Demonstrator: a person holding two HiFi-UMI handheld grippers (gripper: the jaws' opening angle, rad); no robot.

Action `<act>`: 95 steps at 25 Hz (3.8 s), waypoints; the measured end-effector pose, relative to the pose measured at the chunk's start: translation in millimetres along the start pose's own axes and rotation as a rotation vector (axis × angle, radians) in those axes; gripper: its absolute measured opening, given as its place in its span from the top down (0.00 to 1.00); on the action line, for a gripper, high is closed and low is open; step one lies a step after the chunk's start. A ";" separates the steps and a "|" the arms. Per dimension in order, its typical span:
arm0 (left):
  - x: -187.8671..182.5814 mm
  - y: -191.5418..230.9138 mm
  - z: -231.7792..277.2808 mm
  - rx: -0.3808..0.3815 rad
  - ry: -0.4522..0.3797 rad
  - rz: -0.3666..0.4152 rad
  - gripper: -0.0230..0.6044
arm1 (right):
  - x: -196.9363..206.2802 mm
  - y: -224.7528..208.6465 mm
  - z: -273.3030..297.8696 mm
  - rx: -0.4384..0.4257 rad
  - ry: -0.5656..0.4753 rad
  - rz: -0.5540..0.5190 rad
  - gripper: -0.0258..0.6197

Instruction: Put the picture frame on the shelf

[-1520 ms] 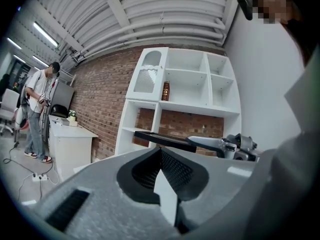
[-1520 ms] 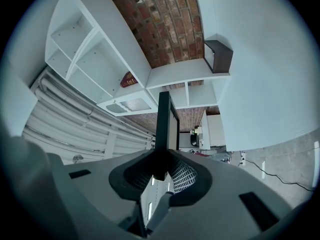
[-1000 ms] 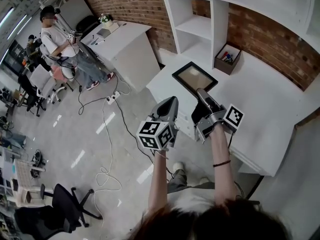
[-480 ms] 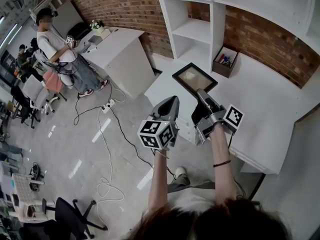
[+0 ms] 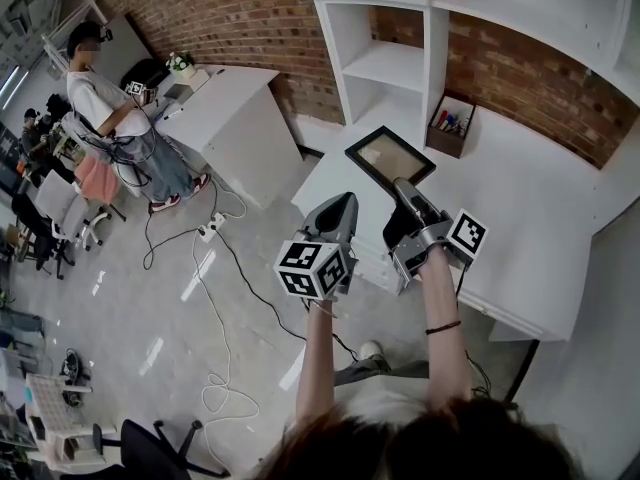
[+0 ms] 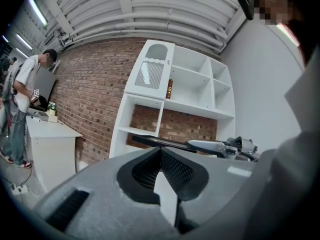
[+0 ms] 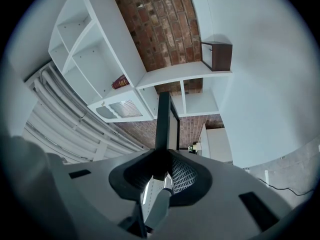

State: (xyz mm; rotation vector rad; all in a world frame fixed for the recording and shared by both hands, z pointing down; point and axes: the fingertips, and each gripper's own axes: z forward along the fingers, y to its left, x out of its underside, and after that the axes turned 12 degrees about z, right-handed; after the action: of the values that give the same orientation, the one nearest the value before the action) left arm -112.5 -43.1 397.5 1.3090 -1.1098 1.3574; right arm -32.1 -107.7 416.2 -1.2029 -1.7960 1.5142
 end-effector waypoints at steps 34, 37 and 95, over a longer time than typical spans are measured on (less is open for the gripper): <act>-1.7 61.7 55.9 0.047 -0.020 0.022 0.95 | -26.9 -15.4 73.7 -0.035 -0.035 0.007 0.84; -4.6 68.3 71.2 0.047 -0.022 0.028 0.95 | -37.3 -14.0 89.2 -0.041 -0.028 0.009 0.84; -34.5 143.2 231.6 0.156 -0.032 0.038 0.95 | -131.1 -6.0 224.4 -0.073 -0.059 -0.012 0.84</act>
State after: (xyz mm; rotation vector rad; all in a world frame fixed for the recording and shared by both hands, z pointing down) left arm -213.2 -296.7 368.4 1.4319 -1.0726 1.4803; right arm -153.8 -335.3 385.2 -1.1918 -1.9084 1.5035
